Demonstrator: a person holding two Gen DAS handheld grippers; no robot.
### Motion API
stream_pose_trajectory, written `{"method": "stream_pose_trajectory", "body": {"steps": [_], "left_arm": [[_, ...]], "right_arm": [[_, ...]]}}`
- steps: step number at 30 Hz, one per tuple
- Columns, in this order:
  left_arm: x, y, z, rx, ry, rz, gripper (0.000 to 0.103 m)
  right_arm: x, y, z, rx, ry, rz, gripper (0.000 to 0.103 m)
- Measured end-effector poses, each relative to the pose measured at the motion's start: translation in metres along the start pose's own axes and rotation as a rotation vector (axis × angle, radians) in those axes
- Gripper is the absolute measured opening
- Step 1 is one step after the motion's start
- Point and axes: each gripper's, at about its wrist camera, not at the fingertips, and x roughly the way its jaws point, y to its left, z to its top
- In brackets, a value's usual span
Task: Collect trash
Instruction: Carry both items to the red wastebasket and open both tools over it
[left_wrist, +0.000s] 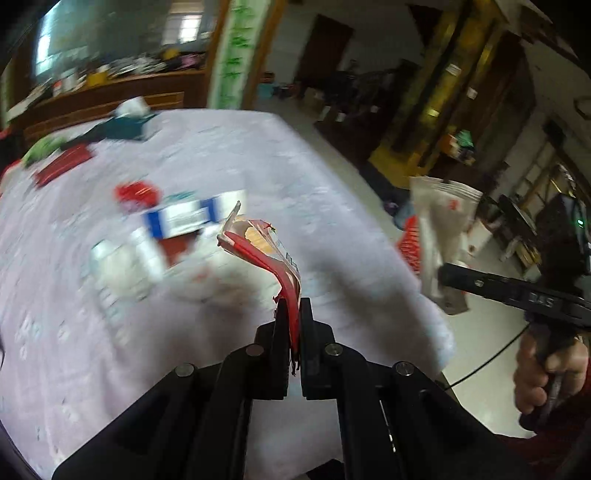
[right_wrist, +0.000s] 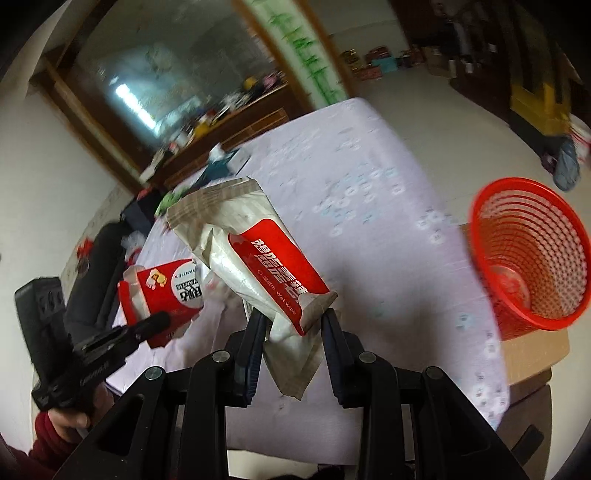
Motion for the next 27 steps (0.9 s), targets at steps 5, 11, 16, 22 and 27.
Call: {"method": "stream_pose_trajectory", "body": {"steps": [5,11,16,22,27], "left_arm": [[0.029,-0.064,0.023,0.131,0.032,-0.115,0.004],[0.074,-0.141,0.047,0.258,0.085,-0.239,0.004],[0.119,-0.193,0.062,0.321,0.136,-0.283,0.004],[0.169,-0.237,0.071,0.346,0.185,-0.288,0.004],[0.191,-0.260,0.072,0.363,0.193,-0.237,0.037]], "right_arm": [[-0.028,-0.049,0.009,0.113,-0.069,-0.066,0.033],[-0.068,-0.115,0.023,0.251,-0.141,-0.163,0.033],[-0.086,-0.160,0.033,0.334,-0.168,-0.225,0.033],[-0.083,-0.200,0.048,0.379,-0.165,-0.289,0.035],[-0.076,-0.218,0.056,0.387,-0.142,-0.313,0.046]]}}
